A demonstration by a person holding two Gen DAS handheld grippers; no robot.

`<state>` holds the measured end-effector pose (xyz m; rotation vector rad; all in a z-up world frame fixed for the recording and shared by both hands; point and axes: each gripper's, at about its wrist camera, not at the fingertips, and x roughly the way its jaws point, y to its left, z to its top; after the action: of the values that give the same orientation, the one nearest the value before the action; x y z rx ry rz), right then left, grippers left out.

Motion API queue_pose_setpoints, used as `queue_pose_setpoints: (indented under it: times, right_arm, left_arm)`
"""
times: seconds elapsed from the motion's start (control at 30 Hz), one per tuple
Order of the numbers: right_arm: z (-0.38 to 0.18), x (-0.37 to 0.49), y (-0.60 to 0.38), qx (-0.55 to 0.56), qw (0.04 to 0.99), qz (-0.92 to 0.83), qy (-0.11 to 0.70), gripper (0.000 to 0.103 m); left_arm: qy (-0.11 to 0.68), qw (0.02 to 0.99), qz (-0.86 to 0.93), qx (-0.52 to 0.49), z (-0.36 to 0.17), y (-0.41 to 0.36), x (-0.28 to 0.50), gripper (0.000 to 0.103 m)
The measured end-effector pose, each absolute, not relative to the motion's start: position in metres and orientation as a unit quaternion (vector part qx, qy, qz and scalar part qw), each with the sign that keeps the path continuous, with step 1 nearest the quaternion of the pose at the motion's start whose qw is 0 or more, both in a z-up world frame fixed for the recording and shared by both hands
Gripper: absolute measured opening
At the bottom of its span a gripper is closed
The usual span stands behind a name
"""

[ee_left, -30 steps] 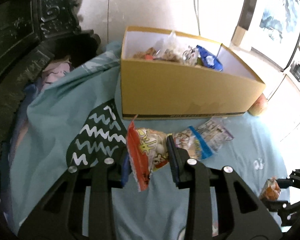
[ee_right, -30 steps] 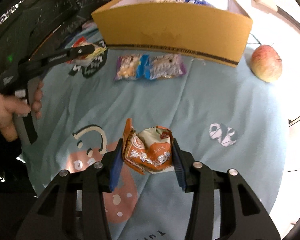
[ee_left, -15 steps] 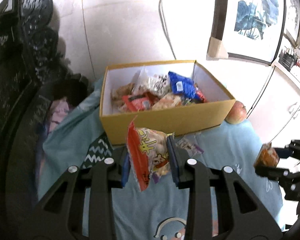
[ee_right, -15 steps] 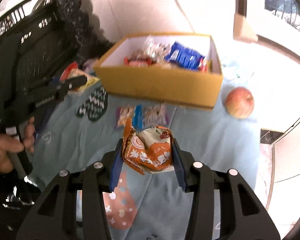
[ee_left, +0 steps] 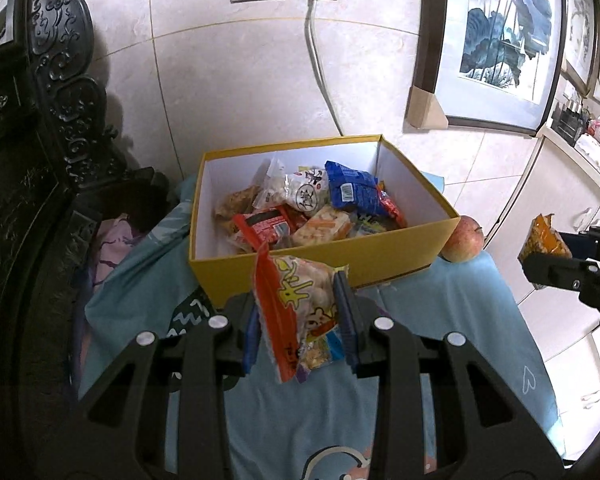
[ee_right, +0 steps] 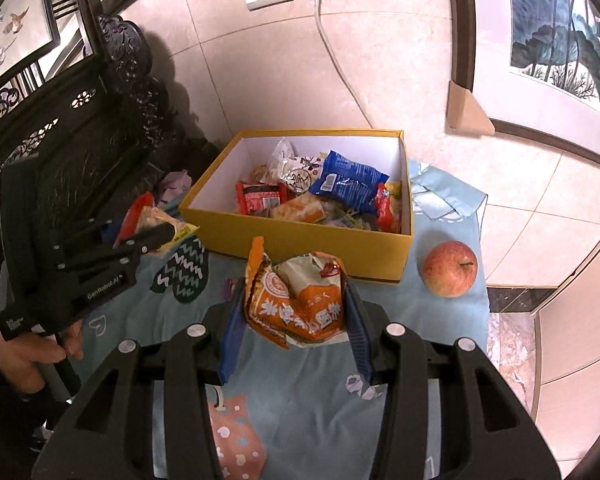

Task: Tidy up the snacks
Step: 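Carry the red-orange bag and orange packet over the yellow box and release both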

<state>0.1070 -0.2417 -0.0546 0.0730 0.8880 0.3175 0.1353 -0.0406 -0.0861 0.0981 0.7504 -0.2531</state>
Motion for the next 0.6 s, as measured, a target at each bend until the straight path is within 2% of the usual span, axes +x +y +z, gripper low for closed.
queue_pose_setpoints:
  times: [0.3, 0.6]
  right_arm:
    - [-0.028, 0.154, -0.248, 0.038, 0.9, 0.143, 0.411, 0.046]
    - [0.005, 0.234, -0.249, 0.035, 0.913, 0.125, 0.386, 0.047]
  left_arm:
    - [0.347, 0.93, -0.115, 0.045, -0.064, -0.039, 0.176, 0.033]
    - [0.307, 0.945, -0.093, 0.064, -0.022, -0.048, 0.25, 0.035]
